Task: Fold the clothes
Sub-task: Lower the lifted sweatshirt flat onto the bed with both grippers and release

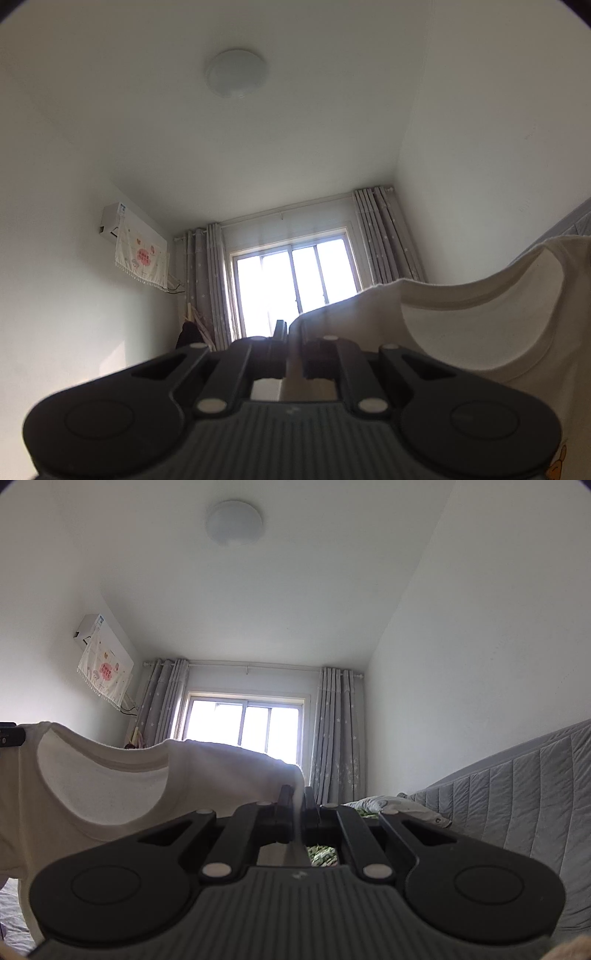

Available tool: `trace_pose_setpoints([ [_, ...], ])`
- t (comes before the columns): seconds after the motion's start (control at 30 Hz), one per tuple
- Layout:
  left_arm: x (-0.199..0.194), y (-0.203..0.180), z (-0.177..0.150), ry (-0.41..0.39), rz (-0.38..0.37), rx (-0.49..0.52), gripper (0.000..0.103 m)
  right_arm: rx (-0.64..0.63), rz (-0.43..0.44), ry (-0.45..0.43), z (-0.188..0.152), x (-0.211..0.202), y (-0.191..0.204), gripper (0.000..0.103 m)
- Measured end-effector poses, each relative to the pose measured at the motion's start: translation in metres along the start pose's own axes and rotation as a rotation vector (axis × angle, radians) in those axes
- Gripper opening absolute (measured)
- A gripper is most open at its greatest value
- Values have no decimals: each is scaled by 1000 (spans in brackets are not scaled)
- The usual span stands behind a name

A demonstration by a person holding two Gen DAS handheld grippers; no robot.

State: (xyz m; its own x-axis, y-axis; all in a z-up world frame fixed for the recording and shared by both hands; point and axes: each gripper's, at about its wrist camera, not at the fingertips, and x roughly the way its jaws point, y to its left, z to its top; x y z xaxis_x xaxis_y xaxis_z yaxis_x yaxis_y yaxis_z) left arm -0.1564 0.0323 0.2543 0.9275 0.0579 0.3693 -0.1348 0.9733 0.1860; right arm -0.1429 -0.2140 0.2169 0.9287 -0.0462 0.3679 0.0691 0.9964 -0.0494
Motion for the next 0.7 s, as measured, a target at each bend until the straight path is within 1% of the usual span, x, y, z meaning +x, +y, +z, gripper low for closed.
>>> trace_pose_setpoints([
  [0.03, -1, -1, 3, -8, 4, 9, 7, -4, 0, -1, 1, 1, -1, 4],
  [0.13, 10, -7, 4, 11, 8, 38, 7, -19, 1, -1, 2, 4, -2, 4],
  [0.27, 31, -16, -12, 71, 5, 75, 7, -26, -8, 12, -11, 20, -6, 4],
  [0.37, 51, -25, -33, 120, -1, 74, 7, -33, -12, 71, -30, 41, -6, 4],
  [0.53, 98, -37, -76, 203, -5, 82, 7, -62, -26, 142, -63, 84, 6, 4],
  [0.7, 149, -54, -127, 285, -11, 127, 7, -69, -45, 218, -98, 131, 14, 4],
])
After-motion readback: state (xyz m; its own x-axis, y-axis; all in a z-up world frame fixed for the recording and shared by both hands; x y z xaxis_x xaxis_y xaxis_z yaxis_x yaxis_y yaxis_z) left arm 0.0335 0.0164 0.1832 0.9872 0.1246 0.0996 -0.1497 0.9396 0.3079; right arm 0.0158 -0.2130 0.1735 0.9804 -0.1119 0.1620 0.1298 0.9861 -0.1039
